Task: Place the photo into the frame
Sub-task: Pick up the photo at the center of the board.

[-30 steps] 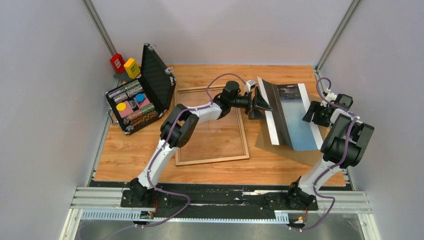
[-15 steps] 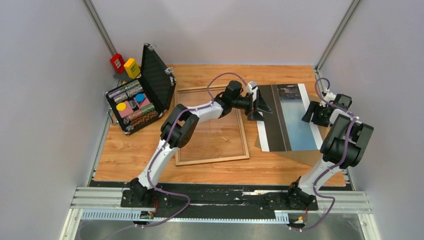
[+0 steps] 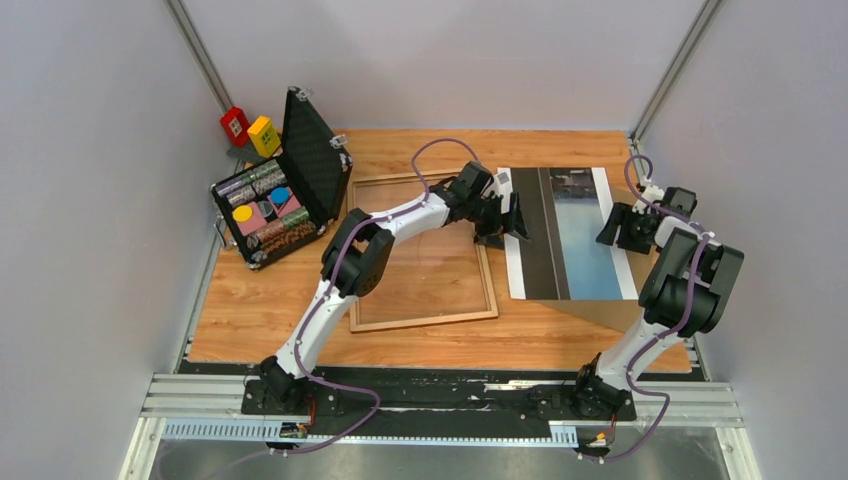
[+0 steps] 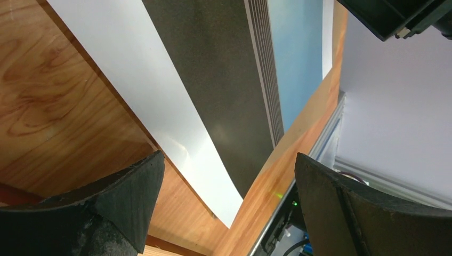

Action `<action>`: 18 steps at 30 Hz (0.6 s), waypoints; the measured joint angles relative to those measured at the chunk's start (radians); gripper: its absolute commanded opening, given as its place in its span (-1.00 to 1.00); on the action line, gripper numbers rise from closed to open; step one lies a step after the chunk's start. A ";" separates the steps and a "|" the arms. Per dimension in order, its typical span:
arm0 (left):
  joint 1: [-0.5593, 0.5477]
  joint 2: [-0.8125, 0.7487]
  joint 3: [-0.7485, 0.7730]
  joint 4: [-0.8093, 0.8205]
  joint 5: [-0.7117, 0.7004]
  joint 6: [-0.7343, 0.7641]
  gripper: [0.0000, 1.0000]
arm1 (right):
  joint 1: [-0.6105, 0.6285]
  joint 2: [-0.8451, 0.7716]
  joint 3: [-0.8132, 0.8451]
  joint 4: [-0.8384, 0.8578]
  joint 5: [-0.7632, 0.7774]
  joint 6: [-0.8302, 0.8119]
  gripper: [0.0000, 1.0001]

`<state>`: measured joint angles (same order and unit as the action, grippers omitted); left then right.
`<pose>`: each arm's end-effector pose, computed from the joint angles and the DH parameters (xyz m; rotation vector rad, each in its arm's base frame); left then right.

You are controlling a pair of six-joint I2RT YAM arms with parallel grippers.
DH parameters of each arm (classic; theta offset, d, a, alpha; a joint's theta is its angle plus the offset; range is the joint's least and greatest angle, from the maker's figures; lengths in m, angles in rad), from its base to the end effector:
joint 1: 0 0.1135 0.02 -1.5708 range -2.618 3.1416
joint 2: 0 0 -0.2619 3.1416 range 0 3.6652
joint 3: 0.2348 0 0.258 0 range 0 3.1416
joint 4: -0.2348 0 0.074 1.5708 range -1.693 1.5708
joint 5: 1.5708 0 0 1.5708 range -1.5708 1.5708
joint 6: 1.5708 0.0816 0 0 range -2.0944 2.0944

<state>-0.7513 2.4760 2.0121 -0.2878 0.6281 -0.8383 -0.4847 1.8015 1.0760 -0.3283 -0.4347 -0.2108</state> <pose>0.3908 -0.4306 0.1210 0.2567 2.6497 -1.4164 0.3528 -0.1469 0.1182 0.1966 2.4953 0.2936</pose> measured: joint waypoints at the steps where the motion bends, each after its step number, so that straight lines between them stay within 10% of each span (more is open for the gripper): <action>1: -0.002 0.000 0.007 -0.013 -0.007 0.009 1.00 | 0.002 0.000 0.000 -0.003 -0.003 0.000 0.25; 18: -0.014 0.021 0.061 -0.077 -0.045 0.024 1.00 | 0.005 -0.002 -0.006 -0.007 -0.027 0.005 0.24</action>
<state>-0.7654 2.4973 2.0731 -0.3649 0.5827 -0.8139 -0.4801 1.8000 1.0695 -0.3351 -0.4614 -0.2062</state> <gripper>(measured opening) 0.996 0.622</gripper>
